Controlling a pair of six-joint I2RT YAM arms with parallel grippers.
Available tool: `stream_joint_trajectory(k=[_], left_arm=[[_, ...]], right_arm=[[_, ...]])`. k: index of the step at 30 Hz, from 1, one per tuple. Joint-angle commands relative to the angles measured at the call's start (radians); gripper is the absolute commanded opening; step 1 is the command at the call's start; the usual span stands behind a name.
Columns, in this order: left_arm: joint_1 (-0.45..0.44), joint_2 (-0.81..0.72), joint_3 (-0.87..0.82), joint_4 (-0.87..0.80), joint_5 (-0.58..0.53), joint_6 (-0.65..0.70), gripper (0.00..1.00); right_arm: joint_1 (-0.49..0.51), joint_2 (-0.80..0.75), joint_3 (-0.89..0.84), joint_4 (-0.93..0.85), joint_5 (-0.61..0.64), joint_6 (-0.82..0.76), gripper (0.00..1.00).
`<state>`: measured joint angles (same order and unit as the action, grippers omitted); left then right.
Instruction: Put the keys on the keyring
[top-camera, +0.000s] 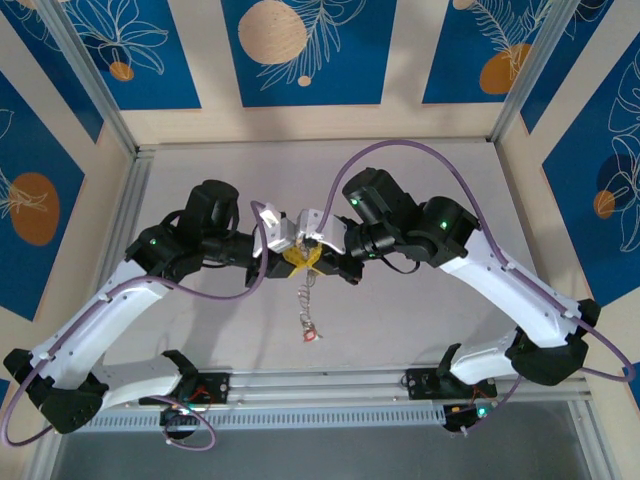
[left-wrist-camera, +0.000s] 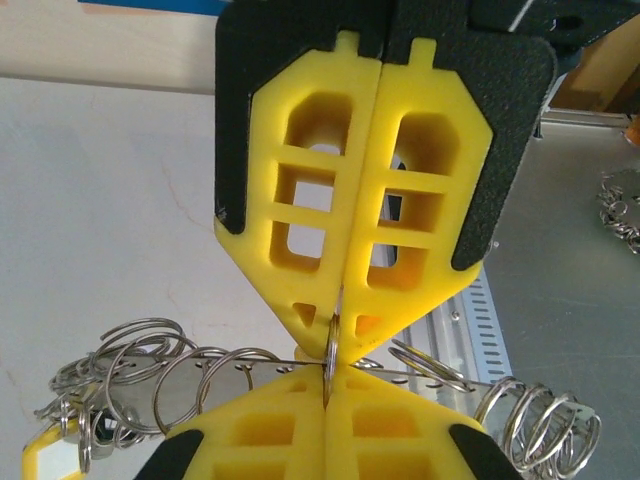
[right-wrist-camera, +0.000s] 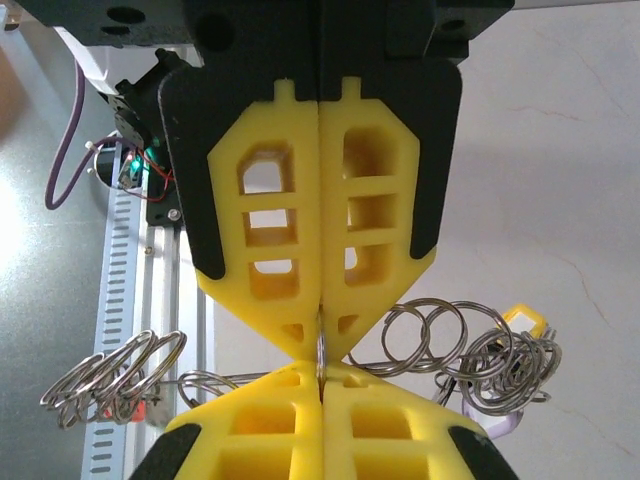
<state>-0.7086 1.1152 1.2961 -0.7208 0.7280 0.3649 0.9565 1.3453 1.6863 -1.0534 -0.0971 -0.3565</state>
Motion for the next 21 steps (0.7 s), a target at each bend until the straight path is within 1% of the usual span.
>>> stream_joint_trajectory(k=[1,4,7,10,14,21], left_arm=[[0.006,-0.023,-0.003,0.060,0.056,-0.011,0.00],[0.019,-0.044,-0.009,0.086,0.076,-0.024,0.00],[0.037,-0.059,-0.023,0.129,0.121,-0.053,0.00],[0.050,-0.076,-0.053,0.210,0.178,-0.106,0.00],[0.054,-0.095,-0.092,0.308,0.226,-0.171,0.00],[0.057,-0.116,-0.137,0.399,0.247,-0.230,0.00]], right_arm=[[0.010,0.003,0.025,0.029,-0.045,-0.006,0.01],[-0.005,-0.029,-0.006,0.059,-0.072,0.022,0.16],[-0.032,-0.080,-0.074,0.109,-0.111,0.071,0.22],[-0.057,-0.122,-0.128,0.147,-0.155,0.112,0.21],[-0.082,-0.152,-0.170,0.190,-0.207,0.143,0.20],[-0.099,-0.168,-0.207,0.284,-0.310,0.186,0.18]])
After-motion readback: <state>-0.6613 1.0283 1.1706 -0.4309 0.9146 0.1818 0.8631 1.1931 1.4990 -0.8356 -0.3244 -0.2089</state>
